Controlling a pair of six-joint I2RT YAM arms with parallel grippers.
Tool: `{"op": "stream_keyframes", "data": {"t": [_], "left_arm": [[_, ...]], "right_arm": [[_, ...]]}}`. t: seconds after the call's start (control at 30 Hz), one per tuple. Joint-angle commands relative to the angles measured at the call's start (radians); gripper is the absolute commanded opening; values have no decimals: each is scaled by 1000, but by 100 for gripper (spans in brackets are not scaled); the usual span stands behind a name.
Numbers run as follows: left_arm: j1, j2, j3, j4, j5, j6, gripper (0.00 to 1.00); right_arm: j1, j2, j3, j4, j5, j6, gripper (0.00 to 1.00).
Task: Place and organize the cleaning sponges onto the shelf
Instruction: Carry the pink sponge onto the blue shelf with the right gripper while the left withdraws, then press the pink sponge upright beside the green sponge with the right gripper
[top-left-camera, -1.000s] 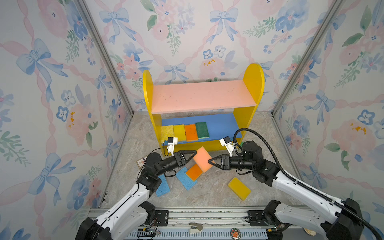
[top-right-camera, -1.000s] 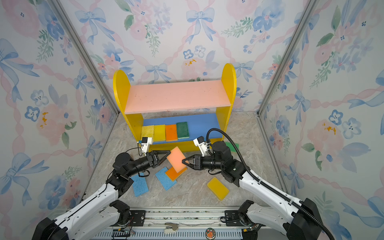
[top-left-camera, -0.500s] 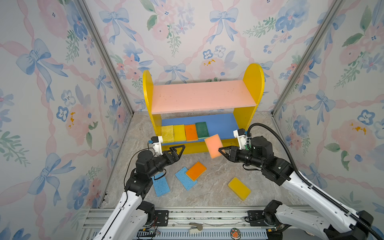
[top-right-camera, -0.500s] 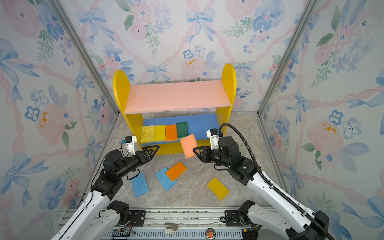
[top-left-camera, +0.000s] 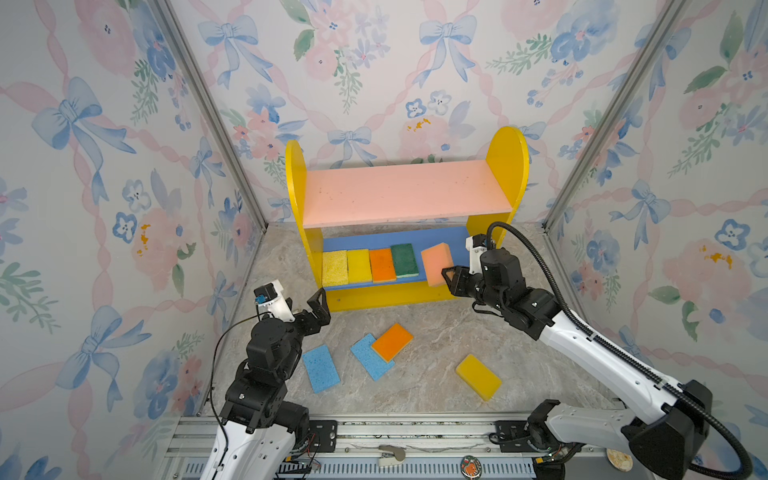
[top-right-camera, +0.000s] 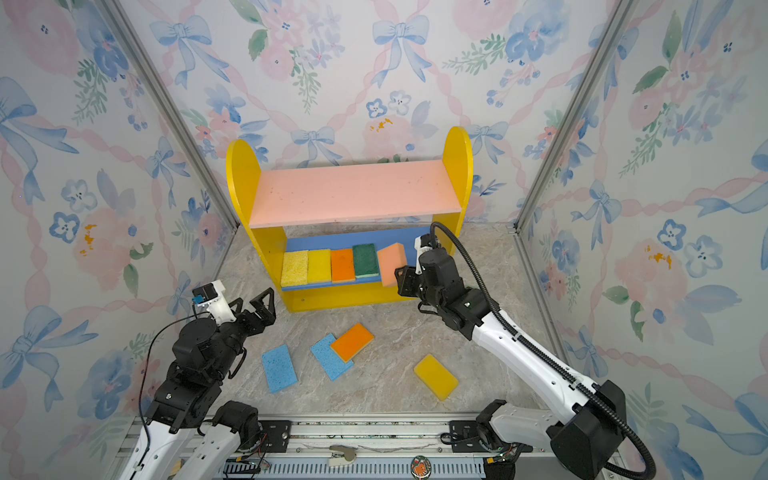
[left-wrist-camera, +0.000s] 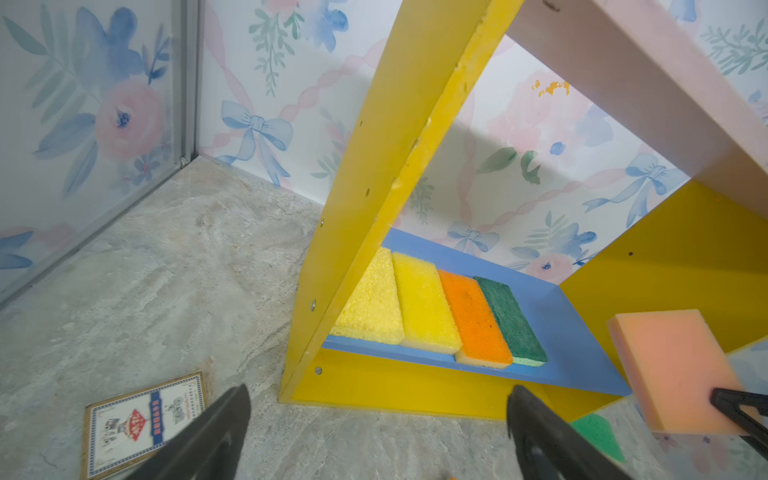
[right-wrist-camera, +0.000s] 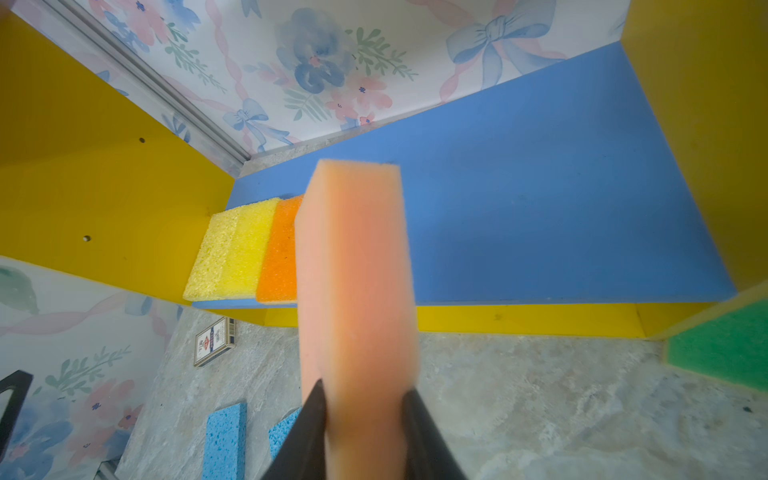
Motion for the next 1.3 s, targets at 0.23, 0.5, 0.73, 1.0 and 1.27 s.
{"op": "stream_keyframes", "data": {"t": [0.23,0.5,0.73,1.0,1.27], "left_arm": [[6,33,-31,-34,0,76,98],[6,57,-33,-32,23,86,98],[5,74,-28,-30,38,89,98],[8,79,-29,-29,45,89,98],[7,74,-31,-28,49,89,98]], "right_arm": [[-77,192,58,188,-17,-11,29],[-110,312,93,241,-62,4,29],[-129,352,114,217,-78,8,52],[-144,332,102,178,-36,-13,65],[-153,317,102,133,6,-52,70]]}}
